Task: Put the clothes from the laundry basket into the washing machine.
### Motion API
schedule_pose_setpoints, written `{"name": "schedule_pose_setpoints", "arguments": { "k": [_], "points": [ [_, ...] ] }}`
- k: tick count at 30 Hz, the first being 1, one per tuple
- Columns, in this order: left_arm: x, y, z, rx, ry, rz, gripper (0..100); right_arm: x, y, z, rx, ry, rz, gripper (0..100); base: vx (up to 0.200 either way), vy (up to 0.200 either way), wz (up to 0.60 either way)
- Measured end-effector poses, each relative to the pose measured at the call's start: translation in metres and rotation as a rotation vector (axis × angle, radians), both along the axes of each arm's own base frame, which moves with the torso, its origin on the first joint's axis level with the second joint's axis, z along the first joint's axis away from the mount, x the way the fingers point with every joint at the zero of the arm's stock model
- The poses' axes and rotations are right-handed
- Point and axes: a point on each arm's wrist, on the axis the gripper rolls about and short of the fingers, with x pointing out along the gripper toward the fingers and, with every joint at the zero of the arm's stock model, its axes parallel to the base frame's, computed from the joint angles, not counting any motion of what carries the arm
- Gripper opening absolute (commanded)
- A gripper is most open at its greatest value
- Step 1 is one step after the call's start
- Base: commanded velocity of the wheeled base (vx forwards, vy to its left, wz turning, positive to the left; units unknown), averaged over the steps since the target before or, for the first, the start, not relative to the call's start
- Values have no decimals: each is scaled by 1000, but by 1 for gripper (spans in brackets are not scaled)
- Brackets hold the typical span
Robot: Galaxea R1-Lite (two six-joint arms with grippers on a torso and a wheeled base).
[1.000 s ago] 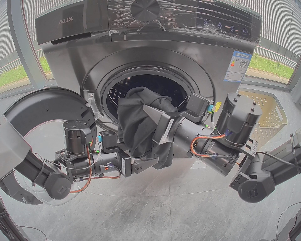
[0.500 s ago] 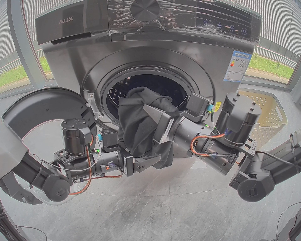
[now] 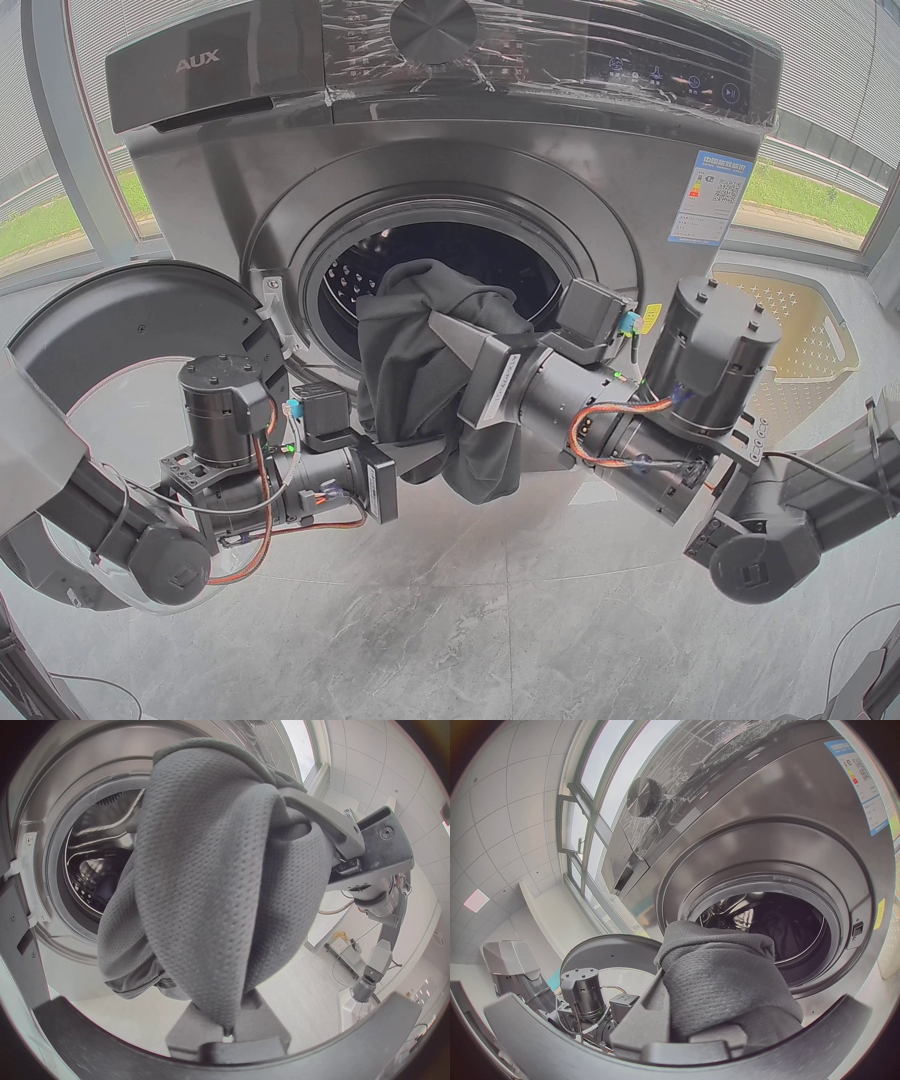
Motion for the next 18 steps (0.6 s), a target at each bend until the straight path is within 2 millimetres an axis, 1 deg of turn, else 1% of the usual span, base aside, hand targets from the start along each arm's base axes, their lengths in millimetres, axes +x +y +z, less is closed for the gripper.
{"name": "schedule_pose_setpoints", "arguments": {
  "k": [7,14,15,18],
  "points": [
    [-3,1,-1,-8,-11,-3,0,0,1,-3,-5,6,1,0,0,0,0],
    [-25,4,-4,-30,-45,-30,0,5,2,-12,-15,13,-6,0,0,0,0],
    [-30,5,-4,-37,-57,-36,0,5,3,-14,-18,11,-8,100,0,0,0],
    [-40,7,-2,-60,-93,-48,0,7,4,-20,-37,6,-10,100,0,0,0]
  ]
}}
